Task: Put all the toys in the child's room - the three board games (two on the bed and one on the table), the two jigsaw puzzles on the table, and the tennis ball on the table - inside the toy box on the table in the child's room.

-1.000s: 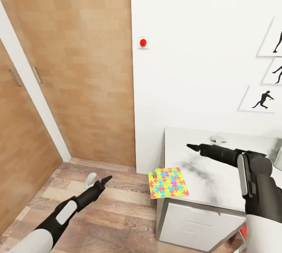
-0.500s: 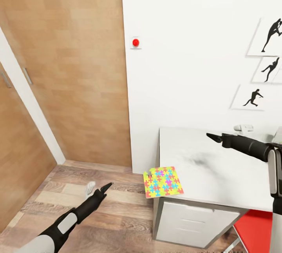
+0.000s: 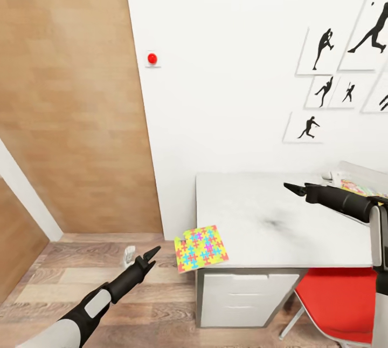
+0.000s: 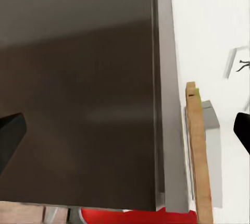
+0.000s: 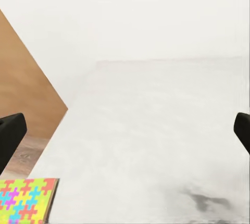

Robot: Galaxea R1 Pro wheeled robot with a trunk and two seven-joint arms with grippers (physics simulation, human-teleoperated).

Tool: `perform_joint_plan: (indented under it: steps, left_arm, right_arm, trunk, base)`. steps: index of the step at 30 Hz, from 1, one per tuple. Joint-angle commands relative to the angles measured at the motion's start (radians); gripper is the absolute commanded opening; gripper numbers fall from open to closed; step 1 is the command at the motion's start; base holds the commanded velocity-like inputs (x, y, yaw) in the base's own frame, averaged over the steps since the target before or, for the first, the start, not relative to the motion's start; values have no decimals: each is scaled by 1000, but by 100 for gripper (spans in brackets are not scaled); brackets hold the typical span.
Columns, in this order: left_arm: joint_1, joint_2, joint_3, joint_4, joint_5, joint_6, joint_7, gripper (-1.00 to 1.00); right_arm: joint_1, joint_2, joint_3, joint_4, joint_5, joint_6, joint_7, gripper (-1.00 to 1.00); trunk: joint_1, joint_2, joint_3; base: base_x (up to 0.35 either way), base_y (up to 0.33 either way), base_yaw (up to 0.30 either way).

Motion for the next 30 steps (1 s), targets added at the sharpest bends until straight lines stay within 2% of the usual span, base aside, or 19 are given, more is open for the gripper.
perform_joint_plan:
  steps: [1, 7, 11, 16, 22, 23, 30]
  left_arm:
    - [-1, 1, -8, 0, 10, 7, -4, 100]
    - [-1, -1, -8, 0, 9, 13, -12, 100]
    - [-3, -6, -7, -1, -18, 38, -14, 100]
    - [-4, -7, -7, -2, -26, 48, -13, 100]
    - [-15, -8, -7, -5, -28, 50, -14, 100]
    - [-18, -8, -7, -5, -28, 50, -15, -100]
    - [-24, -12, -8, -6, -30, 49, -16, -100]
  right_arm:
    - [-1, 0, -1, -1, 9, 4, 9, 100]
    - [-1, 0, -1, -1, 9, 4, 10, 100]
    - [-1, 0, 0, -1, 9, 4, 10, 100]
    - [-1, 0, 0, -1, 9, 4, 11, 100]
    - [-1, 0, 0, -1, 9, 5, 11, 100]
    - [-1, -1, 0, -1, 9, 6, 11, 100]
    - [-2, -1, 0, -1, 9, 6, 13, 100]
  trunk:
    - [0, -1, -1]
    - [0, -1, -1]
    - [0, -1, -1]
    - [0, -1, -1]
    - [0, -1, -1]
    - [0, -1, -1]
    - [0, -1, -1]
  base:
    - [0, 0, -295]
    - [0, 0, -295]
    - [0, 0, -295]
    - [0, 0, -289]
    - [0, 0, -94]
    - [0, 0, -16]
    - [0, 0, -4]
